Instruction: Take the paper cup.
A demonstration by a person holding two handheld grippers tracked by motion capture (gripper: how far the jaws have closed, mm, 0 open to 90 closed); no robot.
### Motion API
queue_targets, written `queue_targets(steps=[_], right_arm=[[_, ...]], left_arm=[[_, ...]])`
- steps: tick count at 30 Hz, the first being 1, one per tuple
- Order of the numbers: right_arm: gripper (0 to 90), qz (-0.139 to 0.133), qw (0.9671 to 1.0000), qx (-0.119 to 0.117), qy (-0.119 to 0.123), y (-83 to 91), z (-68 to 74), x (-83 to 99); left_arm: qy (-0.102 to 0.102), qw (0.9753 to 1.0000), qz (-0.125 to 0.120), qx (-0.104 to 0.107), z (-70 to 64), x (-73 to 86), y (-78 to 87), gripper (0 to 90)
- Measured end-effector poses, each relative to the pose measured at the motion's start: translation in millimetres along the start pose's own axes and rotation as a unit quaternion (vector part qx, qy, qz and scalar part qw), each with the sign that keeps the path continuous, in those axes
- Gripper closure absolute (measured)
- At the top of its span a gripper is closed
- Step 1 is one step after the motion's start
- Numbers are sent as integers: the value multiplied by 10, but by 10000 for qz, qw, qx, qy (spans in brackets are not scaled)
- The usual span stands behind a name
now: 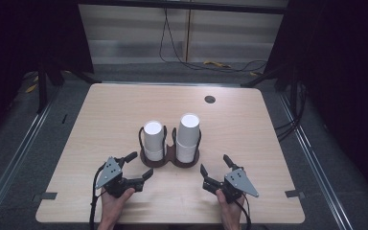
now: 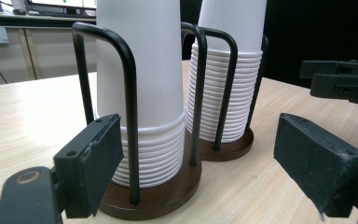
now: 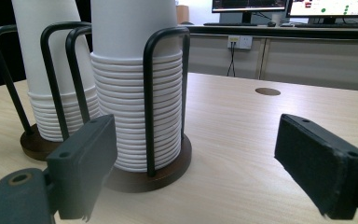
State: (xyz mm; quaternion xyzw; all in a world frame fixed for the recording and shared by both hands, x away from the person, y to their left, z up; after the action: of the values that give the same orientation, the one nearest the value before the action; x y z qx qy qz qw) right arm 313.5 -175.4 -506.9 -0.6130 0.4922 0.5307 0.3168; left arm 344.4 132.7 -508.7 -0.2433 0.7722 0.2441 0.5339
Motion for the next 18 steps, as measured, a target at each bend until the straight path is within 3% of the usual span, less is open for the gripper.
queue_targets(steps=[18], right_arm=[[130, -34, 10000, -27, -55, 6, -7, 1]], left_arm=[[-40, 9992, 319, 216, 21, -274, 64, 167]])
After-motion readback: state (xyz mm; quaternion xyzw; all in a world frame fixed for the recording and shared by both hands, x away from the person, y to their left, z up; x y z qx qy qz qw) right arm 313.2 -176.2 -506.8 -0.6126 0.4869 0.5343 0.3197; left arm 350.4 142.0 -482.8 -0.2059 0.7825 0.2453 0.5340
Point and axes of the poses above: each handheld gripper's, and its own axes: y roughly backward along the jaws, x roughly out of its underside, z roughly to its left, the point moved 4 cm from there along -y, roughly forward along the jaws, and after that the axes turned 13 degrees about y, right-handed, at the moved point
